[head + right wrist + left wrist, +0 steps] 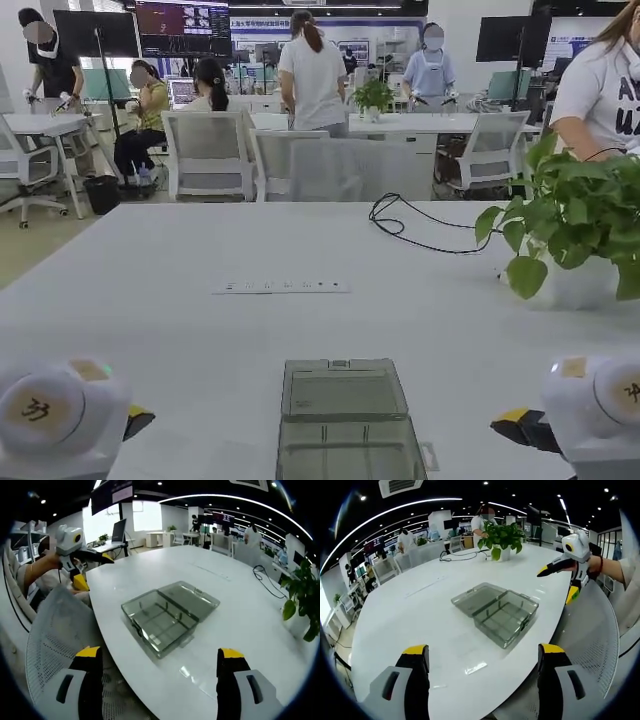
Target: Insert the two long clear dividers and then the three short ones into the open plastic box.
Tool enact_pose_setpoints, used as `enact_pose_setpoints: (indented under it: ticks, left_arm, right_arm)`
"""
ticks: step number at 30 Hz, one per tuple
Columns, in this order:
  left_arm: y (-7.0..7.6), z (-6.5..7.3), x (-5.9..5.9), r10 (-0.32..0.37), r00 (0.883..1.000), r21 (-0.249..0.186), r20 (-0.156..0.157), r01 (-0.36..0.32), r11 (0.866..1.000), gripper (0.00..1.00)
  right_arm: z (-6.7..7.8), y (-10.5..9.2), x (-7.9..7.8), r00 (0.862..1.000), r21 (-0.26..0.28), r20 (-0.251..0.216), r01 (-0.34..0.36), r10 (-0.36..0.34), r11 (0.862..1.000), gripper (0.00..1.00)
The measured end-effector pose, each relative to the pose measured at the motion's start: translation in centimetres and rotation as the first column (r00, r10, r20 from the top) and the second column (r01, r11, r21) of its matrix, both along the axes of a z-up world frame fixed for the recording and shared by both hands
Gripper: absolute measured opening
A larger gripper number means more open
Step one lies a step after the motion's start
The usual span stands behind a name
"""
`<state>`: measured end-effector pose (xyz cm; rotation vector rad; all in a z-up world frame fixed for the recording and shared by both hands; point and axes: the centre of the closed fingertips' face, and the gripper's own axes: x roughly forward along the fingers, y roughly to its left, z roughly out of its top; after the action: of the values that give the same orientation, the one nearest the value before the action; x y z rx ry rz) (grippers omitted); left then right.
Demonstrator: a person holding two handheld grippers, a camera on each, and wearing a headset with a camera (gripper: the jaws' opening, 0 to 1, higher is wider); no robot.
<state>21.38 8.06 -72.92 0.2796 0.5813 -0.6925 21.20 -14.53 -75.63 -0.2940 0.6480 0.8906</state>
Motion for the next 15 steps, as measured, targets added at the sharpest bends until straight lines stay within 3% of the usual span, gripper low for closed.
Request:
enact_pose_setpoints:
  ticks: [12, 15]
  left_arm:
    - [-0.31, 0.13, -0.12, -0.006, 1.000, -0.001, 0.003, 0.006, 1.000, 0.91]
    - [-0.54, 0.45, -0.15, -0.014, 1.000, -0.014, 0.016, 0.014, 1.000, 0.91]
  right_arm:
    - [0.51, 0.04, 0.20, 1.000, 0.025, 0.012, -0.002, 0.002, 1.000, 0.91]
    - [0.97, 0.30, 0.34, 1.000, 0.064, 0.014, 0.005, -0.006, 0.998, 0.92]
